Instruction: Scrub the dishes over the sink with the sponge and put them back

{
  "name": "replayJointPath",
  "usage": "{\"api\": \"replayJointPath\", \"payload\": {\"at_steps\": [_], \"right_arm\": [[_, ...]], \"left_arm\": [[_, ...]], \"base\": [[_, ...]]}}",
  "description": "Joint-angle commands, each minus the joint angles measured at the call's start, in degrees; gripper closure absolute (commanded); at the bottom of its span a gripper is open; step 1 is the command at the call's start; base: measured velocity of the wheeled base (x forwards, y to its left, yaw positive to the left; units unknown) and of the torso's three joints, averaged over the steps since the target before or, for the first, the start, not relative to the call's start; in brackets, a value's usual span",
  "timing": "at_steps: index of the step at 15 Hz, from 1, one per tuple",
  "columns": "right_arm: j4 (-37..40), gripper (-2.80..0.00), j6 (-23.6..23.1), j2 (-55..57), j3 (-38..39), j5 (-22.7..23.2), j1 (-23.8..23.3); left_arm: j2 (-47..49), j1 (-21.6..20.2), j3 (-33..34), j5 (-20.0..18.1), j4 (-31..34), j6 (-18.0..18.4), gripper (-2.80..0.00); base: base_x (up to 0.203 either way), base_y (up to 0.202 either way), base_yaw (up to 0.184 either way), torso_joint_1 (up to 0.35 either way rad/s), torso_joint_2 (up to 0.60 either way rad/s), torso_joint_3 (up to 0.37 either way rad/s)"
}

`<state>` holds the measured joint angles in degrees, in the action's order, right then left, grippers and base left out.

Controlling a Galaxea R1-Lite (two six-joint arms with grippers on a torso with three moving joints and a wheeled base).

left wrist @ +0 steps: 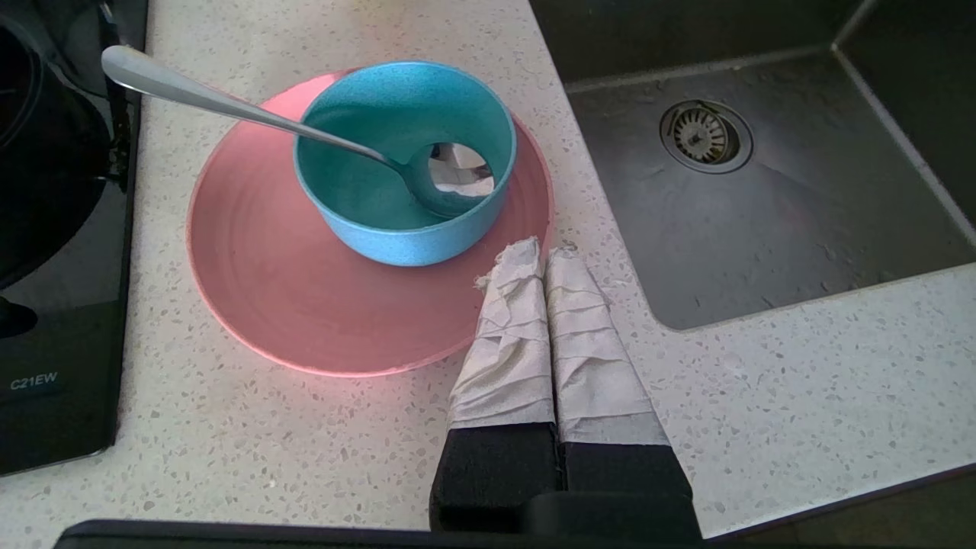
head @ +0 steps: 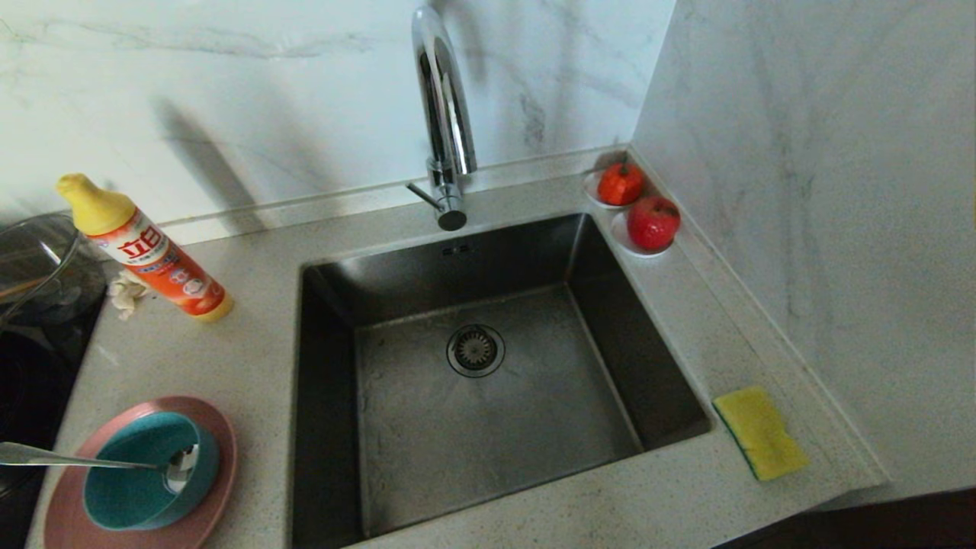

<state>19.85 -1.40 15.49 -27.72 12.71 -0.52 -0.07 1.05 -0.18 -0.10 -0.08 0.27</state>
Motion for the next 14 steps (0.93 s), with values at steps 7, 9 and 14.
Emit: {"api": "replayJointPath", "payload": {"at_steps": [7,9,14], "right_arm": [[-1.3,0.00,-1.2,24.7,-3.5,3.0,0.5],[-3.9,0.00,-1.6,30.3,-3.3,3.0,0.7],[-7.4,0.00,-2.8,41.2,-3.6,2.9,1.2]], "left_arm": [[-0.2,0.0,0.0,0.0,0.0,0.0,0.00],[-0.2,0.0,0.0,0.0,0.0,0.0,0.00],[-0.2,0.0,0.0,0.0,0.0,0.0,0.00]], "base": [[0.000,0.000,0.000,0.000,0.00,0.000],[0.000,0.000,0.000,0.000,0.00,0.000],[0.000,0.000,0.000,0.000,0.00,0.000]]}}
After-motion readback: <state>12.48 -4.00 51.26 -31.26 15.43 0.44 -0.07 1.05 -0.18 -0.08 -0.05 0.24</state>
